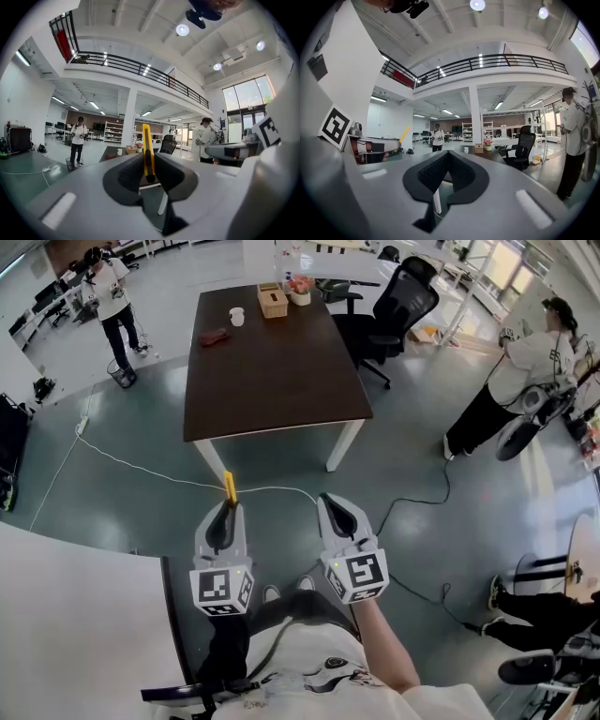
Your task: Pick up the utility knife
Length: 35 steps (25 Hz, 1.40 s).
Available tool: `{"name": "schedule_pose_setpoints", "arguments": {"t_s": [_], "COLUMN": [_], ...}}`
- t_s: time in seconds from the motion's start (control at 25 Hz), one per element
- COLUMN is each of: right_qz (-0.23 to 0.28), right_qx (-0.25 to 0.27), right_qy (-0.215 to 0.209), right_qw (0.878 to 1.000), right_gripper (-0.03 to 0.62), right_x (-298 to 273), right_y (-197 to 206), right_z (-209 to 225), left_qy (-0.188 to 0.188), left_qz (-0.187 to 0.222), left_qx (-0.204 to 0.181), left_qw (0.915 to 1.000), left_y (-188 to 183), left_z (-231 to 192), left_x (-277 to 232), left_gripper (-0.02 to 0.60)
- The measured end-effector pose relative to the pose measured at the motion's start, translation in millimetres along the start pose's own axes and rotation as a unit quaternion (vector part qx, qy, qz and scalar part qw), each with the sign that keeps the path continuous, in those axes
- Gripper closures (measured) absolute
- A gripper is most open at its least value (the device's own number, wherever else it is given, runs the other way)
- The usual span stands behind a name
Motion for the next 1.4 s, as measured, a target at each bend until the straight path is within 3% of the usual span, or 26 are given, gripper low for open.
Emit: {"name": "schedule_pose_setpoints", "arguments": {"t_s": [0.36,0.88,1.4], "right_qz": [0.018,0.052,0.055], "right_qx": [0.011,0.015,0.023], "right_qy": [0.021,0.03,0.027], "right_qw": [1.0,0.998,0.998], "right_gripper": [0.592,0.594,0.595], "right_x": [5.1,-8.4,-20.4], "right_y": [-4.8,-13.4,-15.4], "right_z": [-17.1,13.9,27.3], "left_qy": [-0.004,-0.006,0.003], "left_qz": [0.014,0.055,0.065], "left_qx": [0.0,-0.02,-0.021], "left_qw": [0.9999,0.9983,0.9977], "left_y": [-7.5,-22.0,-23.1], "left_z": [-14.8,-4.3,1.4], "left_x": [11.9,-17.1,-38.9], "left_gripper": [0.517,0.517,0.517]}}
Point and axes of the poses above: the fingertips, and each gripper's own axes: x backward along the fingers, z to its right, y out of its underside, the point moved 9 cm from there along x, backward along the fingers, and after that the axes turned 7 degrees about z, right-handed, at the moved point
